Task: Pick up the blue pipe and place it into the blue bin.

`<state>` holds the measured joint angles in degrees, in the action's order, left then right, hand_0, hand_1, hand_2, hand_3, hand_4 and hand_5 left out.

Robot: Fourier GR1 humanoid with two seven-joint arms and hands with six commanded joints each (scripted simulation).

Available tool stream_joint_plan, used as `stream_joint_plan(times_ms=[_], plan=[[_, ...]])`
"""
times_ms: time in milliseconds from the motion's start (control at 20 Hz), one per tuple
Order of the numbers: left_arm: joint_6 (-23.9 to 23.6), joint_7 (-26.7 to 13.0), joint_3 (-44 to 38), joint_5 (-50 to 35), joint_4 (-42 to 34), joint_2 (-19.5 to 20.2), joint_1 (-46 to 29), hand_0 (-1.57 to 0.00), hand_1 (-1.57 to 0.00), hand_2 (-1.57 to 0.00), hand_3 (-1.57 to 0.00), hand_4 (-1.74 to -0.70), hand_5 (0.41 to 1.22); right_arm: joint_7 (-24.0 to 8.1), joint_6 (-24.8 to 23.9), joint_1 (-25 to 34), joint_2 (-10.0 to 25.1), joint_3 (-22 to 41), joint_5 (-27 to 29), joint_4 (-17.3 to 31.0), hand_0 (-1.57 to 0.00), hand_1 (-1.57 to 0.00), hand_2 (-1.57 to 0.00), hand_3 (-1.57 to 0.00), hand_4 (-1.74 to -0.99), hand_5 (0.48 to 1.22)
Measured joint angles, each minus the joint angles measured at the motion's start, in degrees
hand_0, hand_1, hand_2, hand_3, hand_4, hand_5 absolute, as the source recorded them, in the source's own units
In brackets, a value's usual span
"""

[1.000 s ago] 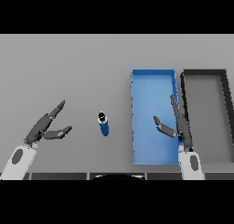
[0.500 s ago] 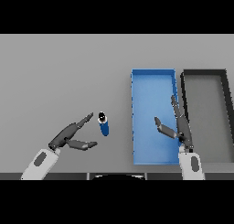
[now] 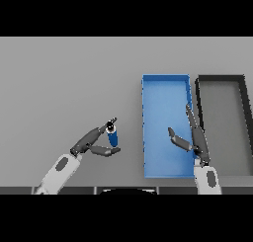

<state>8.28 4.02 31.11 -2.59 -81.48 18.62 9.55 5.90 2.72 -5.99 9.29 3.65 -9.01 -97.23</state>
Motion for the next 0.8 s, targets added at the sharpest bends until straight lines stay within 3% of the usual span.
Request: stream_joint_plan(times_ms=[150,300,400,450,500,600,750,800], plan=[[-1.57,-0.27,1.35,2.77,2.88,-2.1,0.83,0.0,0.0,0.0,0.0,-1.06,0.42,0.59,-0.01,-0.54,-0.08,0.27,-0.45,0.22,0.0,0.0,0.0,0.0,-1.214,0.645],[-0.87,1.7,1.04,1.26,3.71,-4.0,1.62,0.0,0.0,0.0,0.0,-1.11,0.463,0.65,-0.39,-0.93,0.44,0.17,-1.0,-0.81,0.0,0.0,0.0,0.0,-1.207,0.65],[-0.92,2.25,0.57,0.35,5.94,-6.26,2.59,0.0,-0.04,-0.15,-0.12,-1.19,0.55,-0.23,-0.49,-0.16,0.13,-0.07,-0.57,-0.3,0.0,0.0,0.0,0.0,-1.213,0.655],[-0.77,3.24,0.26,-0.46,6.69,-6.98,1.93,-0.01,-0.16,-0.31,-0.28,-1.24,0.613,0.32,-0.42,-0.26,-0.1,0.3,-0.87,0.05,0.0,0.0,0.0,0.0,-1.217,0.655],[-0.56,3.21,-0.36,-1.72,6.77,-7.87,2.46,-0.12,-0.32,-0.49,-0.53,-1.28,0.735,0.61,-0.26,-0.1,-0.06,0.01,-0.48,0.56,0.0,0.0,0.0,0.0,-1.22,0.656],[-0.4,4.55,-0.86,-3.02,7.34,-8.97,1.71,-0.6,-0.75,-0.87,-0.91,-1.44,0.91,1.35,-0.12,-0.61,0.25,-0.5,0.05,0.58,0.0,0.0,0.0,0.0,-1.219,0.657],[-0.2,5.21,-0.2,-2.49,7.4,-10.06,1.65,-1.07,-1.15,-1.21,-1.19,-1.58,1.062,0.59,0.69,-0.46,0.56,-0.53,0.83,0.06,0.0,0.0,0.0,0.0,-1.233,0.66],[-0.52,4.98,-0.03,-2.49,6.52,-9.97,1.69,-1.17,-1.24,-1.28,-1.27,-1.55,1.094,0.24,0.66,-0.19,0.26,-0.38,0.86,0.17,0.0,0.0,0.0,0.0,-1.228,0.656]])
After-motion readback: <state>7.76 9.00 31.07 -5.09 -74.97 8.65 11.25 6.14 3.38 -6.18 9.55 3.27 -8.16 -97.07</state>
